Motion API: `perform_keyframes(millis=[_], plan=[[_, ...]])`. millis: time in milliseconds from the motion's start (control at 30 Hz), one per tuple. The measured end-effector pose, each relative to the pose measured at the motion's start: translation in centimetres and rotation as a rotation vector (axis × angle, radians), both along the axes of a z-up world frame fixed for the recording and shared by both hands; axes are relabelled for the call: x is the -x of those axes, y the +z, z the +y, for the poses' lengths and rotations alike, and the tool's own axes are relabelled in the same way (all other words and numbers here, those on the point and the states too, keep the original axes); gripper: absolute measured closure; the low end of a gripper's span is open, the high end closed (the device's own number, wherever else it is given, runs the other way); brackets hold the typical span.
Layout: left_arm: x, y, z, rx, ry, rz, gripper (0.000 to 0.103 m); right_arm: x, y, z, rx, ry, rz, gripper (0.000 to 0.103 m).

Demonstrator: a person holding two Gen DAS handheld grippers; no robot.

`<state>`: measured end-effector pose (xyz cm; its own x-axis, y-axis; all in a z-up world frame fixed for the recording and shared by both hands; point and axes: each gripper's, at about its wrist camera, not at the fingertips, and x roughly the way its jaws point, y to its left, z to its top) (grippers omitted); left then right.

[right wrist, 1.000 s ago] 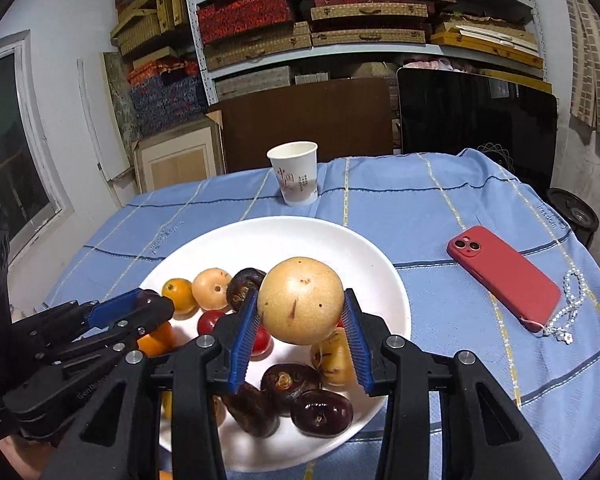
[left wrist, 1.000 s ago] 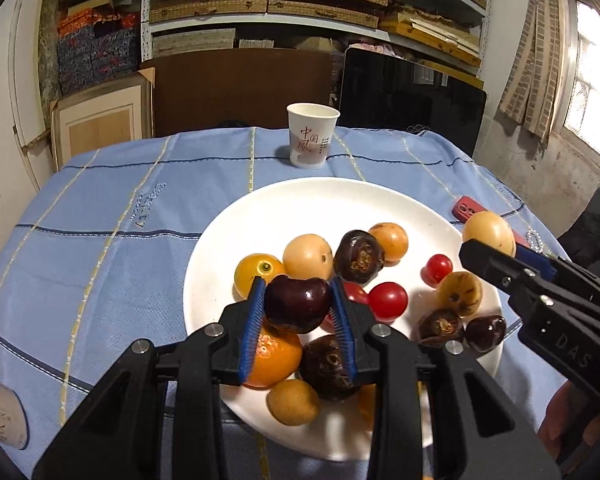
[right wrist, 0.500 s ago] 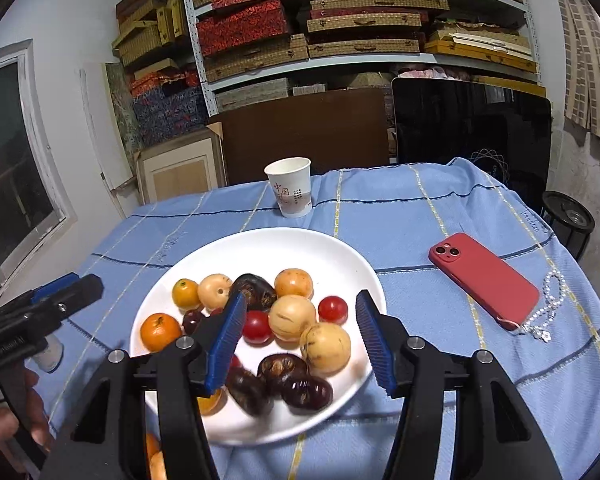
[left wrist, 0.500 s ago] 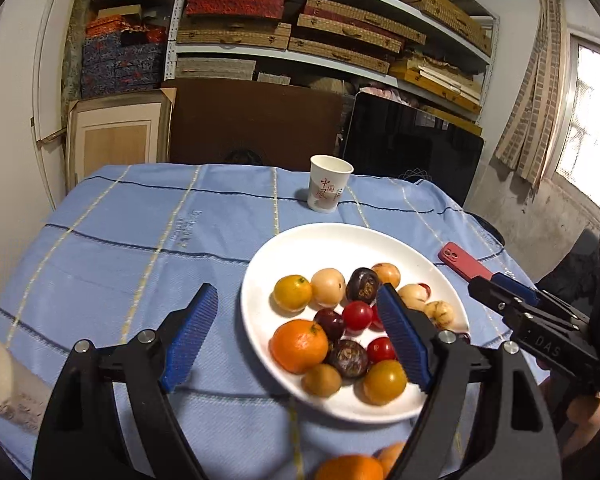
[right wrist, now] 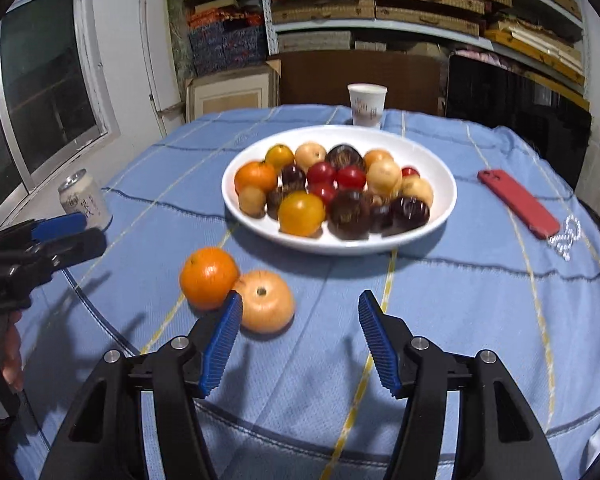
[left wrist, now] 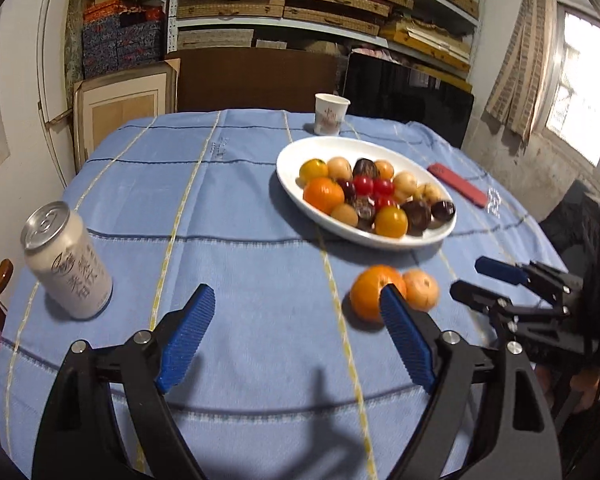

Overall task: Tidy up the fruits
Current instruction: 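Grasp a round pear with the right tool while the left tool grasps the orange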

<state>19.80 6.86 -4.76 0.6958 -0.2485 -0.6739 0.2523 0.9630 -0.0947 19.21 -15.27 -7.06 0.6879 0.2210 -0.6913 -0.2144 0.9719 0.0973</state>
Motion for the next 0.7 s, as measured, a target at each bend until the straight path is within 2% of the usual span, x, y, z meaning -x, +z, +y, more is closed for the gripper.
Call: perform_keyframes(millis=[133, 467, 500, 533, 567, 700], plan=[[1.8, -0.3, 0.0, -0.025, -0.018, -0.009, 0.021, -0.2, -0.9, 0.8, 0.015, 0.012, 0.027, 0.042], [1.9, -0.5, -0.2, -0.014, -0.018, 0.003, 0.021, -2.7, -2.4, 4.1, 0.128, 0.018, 0.03, 0.042], [1.9, -0.5, -0.2, -0.015, -0.017, 0.003, 0.021, -2.9, -2.5, 4.3, 0.128, 0.023, 0.034, 0.043], [1.9, -0.5, -0.2, -0.016, -0.015, 0.003, 0.021, -3.0, -2.5, 4.4, 0.113, 0.036, 0.037, 0.056], [1.9, -0.5, -0.2, -0.015, -0.016, 0.003, 0.021, -2.9, -2.4, 4.4, 0.101, 0.044, 0.037, 0.06], [1.6, -0.5, -0.5, -0.026, -0.019, 0.001, 0.021, -2.2, -2.1, 3.6, 0.082, 0.011, 0.039, 0.06]])
